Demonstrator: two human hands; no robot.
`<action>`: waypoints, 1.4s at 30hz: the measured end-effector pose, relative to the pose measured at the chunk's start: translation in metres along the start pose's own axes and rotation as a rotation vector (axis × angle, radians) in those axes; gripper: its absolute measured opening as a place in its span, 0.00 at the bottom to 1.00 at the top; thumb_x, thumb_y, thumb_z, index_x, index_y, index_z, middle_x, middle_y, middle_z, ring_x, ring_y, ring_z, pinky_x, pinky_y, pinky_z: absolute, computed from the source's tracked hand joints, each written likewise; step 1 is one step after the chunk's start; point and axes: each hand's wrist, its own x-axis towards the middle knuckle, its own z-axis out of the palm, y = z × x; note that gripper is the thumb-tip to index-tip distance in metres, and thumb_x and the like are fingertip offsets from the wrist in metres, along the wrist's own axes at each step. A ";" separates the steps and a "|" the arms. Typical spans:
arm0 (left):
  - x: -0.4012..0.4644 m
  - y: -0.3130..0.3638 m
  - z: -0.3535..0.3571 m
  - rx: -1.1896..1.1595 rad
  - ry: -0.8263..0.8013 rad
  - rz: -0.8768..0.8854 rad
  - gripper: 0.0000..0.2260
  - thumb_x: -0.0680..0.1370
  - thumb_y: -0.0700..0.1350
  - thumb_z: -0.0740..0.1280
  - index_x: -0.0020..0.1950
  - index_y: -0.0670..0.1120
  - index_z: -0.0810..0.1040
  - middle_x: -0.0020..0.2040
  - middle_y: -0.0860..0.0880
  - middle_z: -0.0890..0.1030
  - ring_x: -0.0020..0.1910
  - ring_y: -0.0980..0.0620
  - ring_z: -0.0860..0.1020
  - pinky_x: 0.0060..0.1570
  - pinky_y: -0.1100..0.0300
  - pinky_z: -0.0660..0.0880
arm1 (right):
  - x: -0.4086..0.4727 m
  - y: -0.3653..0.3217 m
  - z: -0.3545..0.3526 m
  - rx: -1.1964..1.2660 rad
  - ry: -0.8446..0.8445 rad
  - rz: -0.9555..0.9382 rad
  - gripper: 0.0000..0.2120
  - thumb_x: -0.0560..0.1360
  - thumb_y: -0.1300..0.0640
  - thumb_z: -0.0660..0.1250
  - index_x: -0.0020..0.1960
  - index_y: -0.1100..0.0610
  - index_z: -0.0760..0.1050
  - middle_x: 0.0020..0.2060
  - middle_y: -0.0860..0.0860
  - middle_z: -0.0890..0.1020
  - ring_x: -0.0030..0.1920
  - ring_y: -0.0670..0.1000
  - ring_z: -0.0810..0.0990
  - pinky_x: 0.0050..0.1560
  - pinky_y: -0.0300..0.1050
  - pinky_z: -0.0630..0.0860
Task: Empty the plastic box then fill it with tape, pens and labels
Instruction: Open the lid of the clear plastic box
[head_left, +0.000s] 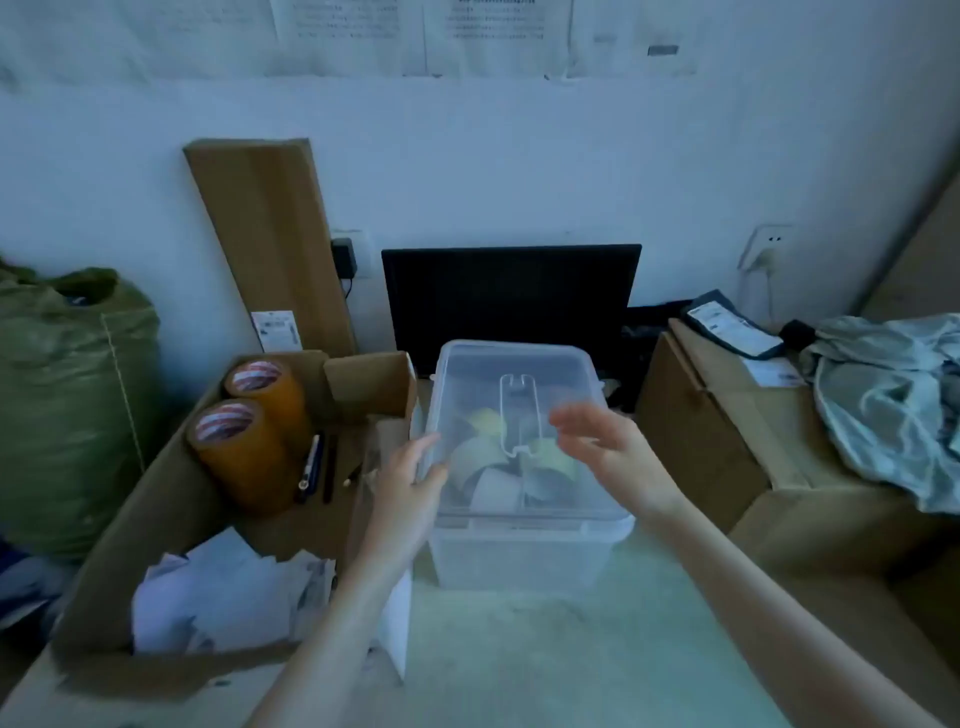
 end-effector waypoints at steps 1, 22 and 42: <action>-0.001 -0.004 0.001 -0.009 -0.006 -0.024 0.19 0.82 0.45 0.60 0.72 0.53 0.66 0.72 0.54 0.66 0.71 0.55 0.63 0.70 0.55 0.61 | -0.002 0.007 0.002 -0.068 -0.004 -0.007 0.12 0.75 0.63 0.68 0.50 0.46 0.77 0.50 0.43 0.81 0.55 0.45 0.78 0.58 0.42 0.72; 0.000 -0.020 0.006 -0.279 0.057 -0.211 0.18 0.81 0.38 0.58 0.71 0.46 0.69 0.67 0.51 0.71 0.61 0.59 0.68 0.58 0.62 0.64 | -0.030 0.074 0.044 -1.171 -0.068 -0.133 0.35 0.67 0.29 0.55 0.66 0.48 0.75 0.64 0.52 0.78 0.63 0.60 0.77 0.58 0.66 0.72; -0.006 -0.006 0.014 -0.228 0.156 0.143 0.15 0.82 0.44 0.58 0.67 0.55 0.73 0.58 0.66 0.77 0.57 0.68 0.75 0.56 0.73 0.70 | -0.021 0.055 0.042 -1.215 0.186 -0.189 0.38 0.56 0.69 0.73 0.67 0.61 0.72 0.48 0.62 0.81 0.36 0.63 0.81 0.20 0.47 0.73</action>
